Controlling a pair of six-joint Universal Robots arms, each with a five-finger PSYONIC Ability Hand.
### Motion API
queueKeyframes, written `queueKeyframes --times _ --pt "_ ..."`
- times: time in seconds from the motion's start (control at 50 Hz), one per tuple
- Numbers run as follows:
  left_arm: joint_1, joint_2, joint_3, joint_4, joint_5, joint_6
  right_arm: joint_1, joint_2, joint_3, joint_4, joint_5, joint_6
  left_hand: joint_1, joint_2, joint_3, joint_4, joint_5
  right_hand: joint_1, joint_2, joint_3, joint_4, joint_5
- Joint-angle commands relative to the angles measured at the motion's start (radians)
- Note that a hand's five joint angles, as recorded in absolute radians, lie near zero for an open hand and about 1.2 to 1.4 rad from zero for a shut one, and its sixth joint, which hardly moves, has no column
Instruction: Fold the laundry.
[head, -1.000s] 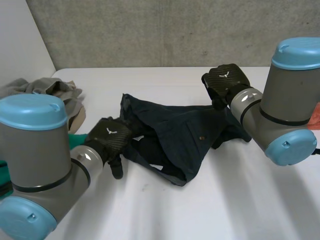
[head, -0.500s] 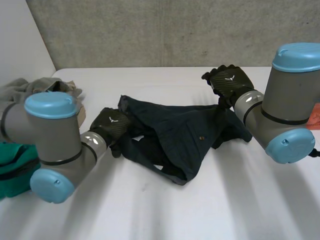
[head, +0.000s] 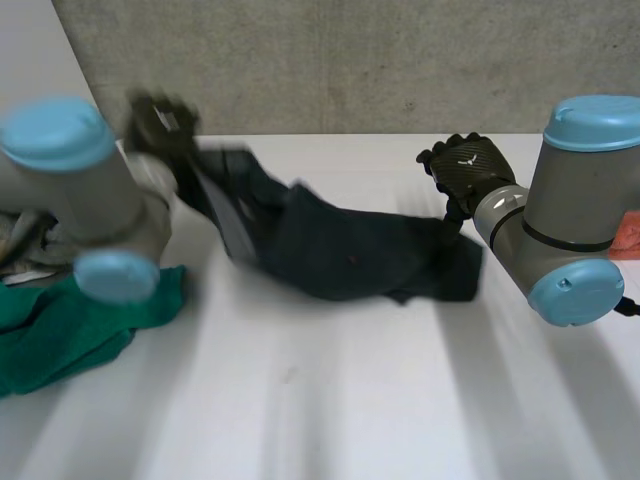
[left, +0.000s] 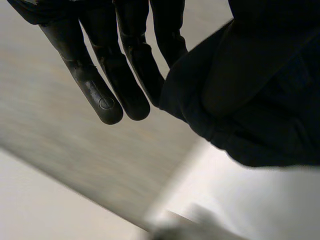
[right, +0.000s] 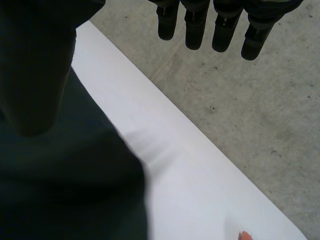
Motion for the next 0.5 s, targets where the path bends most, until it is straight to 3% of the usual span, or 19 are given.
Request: queueKeyframes --times 0.02,0.14,0.28,0.5 --pt "0.046 0.011 0.363 0.088 0.075 -0.024 -0.002 -0.011 -0.002 -0.001 -0.001 0.006 0.235 0.204 0.207 0.197 0.263 -0.048 -0.03 -0.032 -0.031 -0.047" --pt "-0.021 -0.081 0.634 -0.074 0.231 -0.181 -0.016 -0.011 -0.011 -0.001 0.0 0.009 0.235 0.204 0.207 0.197 0.263 -0.048 -0.03 -0.032 -0.031 -0.047" --pt "-0.127 -0.2 0.711 -0.175 0.392 -0.32 -0.051 -0.008 -0.035 -0.001 0.002 0.012 0.235 0.204 0.207 0.197 0.263 -0.048 -0.03 -0.032 -0.031 -0.047" --pt "-0.299 -0.401 0.691 -0.234 0.455 -0.351 -0.155 -0.015 -0.103 0.006 0.031 0.045 0.235 0.204 0.207 0.197 0.263 -0.048 -0.03 -0.032 -0.031 -0.047"
